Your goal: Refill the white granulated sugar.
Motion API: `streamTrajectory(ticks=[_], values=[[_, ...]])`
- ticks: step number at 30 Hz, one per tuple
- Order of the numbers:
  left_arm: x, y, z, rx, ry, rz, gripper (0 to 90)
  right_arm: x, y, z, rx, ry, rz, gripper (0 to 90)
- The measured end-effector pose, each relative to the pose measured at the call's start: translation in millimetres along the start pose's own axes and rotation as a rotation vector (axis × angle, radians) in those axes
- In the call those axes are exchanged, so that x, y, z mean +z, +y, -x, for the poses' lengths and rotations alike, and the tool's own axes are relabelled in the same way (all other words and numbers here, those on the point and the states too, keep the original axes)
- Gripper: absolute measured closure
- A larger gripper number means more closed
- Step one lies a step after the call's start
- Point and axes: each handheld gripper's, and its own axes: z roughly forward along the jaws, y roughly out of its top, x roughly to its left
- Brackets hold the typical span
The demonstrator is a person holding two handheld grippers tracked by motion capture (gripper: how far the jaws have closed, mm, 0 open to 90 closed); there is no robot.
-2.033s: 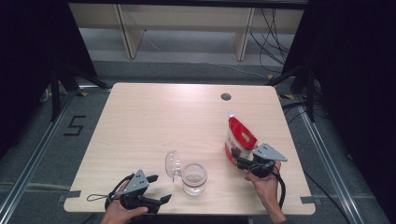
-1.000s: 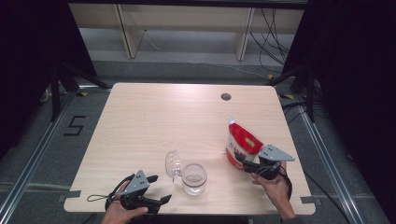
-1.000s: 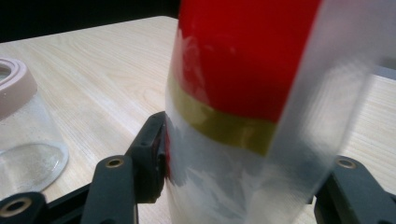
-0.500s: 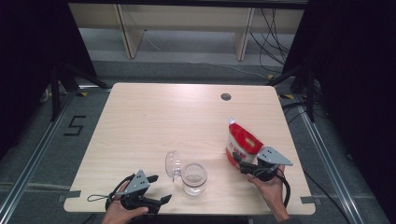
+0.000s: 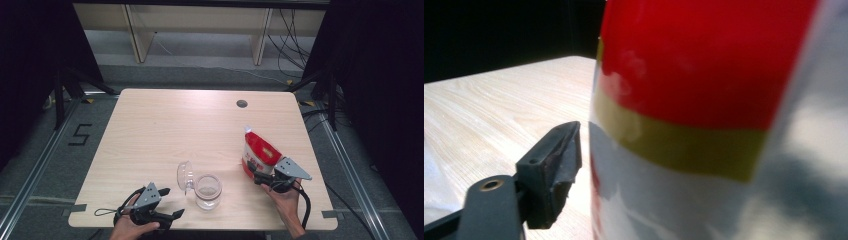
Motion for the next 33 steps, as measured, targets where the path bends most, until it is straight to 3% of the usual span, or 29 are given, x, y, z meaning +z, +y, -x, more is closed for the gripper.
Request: streamTrajectory(ticks=[1,2,3,4,5,7,8,9,11,12,14,16,19,20,21,22,23,24,26,33], values=[[-0.7,0.4,-0.3,0.003,-0.004,-0.010,15.6,1.3,-1.1,-0.3,0.011,0.017,0.014,23.8],[-0.7,0.4,-0.2,0.004,-0.004,-0.008,15.6,0.4,-1.6,-1.8,0.014,-0.008,0.003,24.4],[-1.0,0.5,-0.3,0.010,-0.003,-0.010,15.6,1.6,-2.0,-0.3,-0.014,-0.023,0.019,25.3],[-0.9,0.8,-1.4,0.028,-0.006,-0.008,15.6,3.7,-3.4,1.9,-0.032,-0.005,0.036,27.5],[-0.8,0.7,-0.8,0.015,-0.005,-0.008,15.6,3.8,-8.0,2.5,0.004,-0.003,0.034,27.9],[-0.7,0.6,0.1,0.005,-0.003,-0.007,15.7,5.2,-10.3,5.2,-0.004,-0.012,0.023,28.0],[-0.3,0.4,0.0,0.007,-0.007,0.001,15.6,3.1,-10.0,1.2,0.045,-0.010,-0.011,28.1],[-1.6,1.2,-0.4,0.016,-0.008,-0.018,15.6,3.8,-9.4,4.1,0.020,0.014,-0.005,28.2],[-0.2,0.9,-1.8,0.037,-0.007,-0.008,15.6,3.8,-9.9,3.0,0.037,0.004,0.001,28.9],[0.7,0.7,-0.5,0.024,-0.012,0.000,15.6,4.3,-10.0,3.0,0.038,0.012,0.002,28.8],[0.6,0.7,-0.5,0.031,-0.011,-0.006,15.6,5.8,-11.2,3.2,0.020,-0.001,0.027,29.0],[0.3,1.1,-0.5,0.034,-0.010,-0.008,15.6,7.3,-11.2,3.5,0.024,0.016,0.027,28.9],[0.6,0.9,-1.1,0.040,-0.010,-0.008,15.6,6.2,-11.7,1.9,0.046,0.004,0.014,28.8],[0.2,1.1,-1.1,0.038,-0.011,-0.015,15.6,6.9,-12.1,1.6,0.047,0.011,0.015,28.8],[0.7,0.9,-0.6,0.034,-0.013,-0.004,15.7,8.4,-12.9,4.5,0.014,0.008,0.026,28.9],[0.5,0.6,0.8,0.010,-0.008,-0.008,15.6,8.4,-13.4,2.3,0.033,-0.010,0.024,28.9],[0.4,0.6,0.6,0.012,-0.007,-0.011,15.6,8.2,-13.0,4.9,0.004,0.003,0.013,29.2],[0.4,0.6,0.7,0.012,-0.007,-0.011,15.6,9.2,-13.7,2.5,0.033,-0.011,0.030,29.5],[0.6,0.7,1.0,0.011,-0.010,-0.014,15.6,9.1,-13.4,3.2,0.039,0.019,0.019,30.6],[1.1,0.6,1.3,0.019,-0.009,-0.011,15.6,7.5,-12.8,0.1,0.036,0.042,-0.007,40.9]])
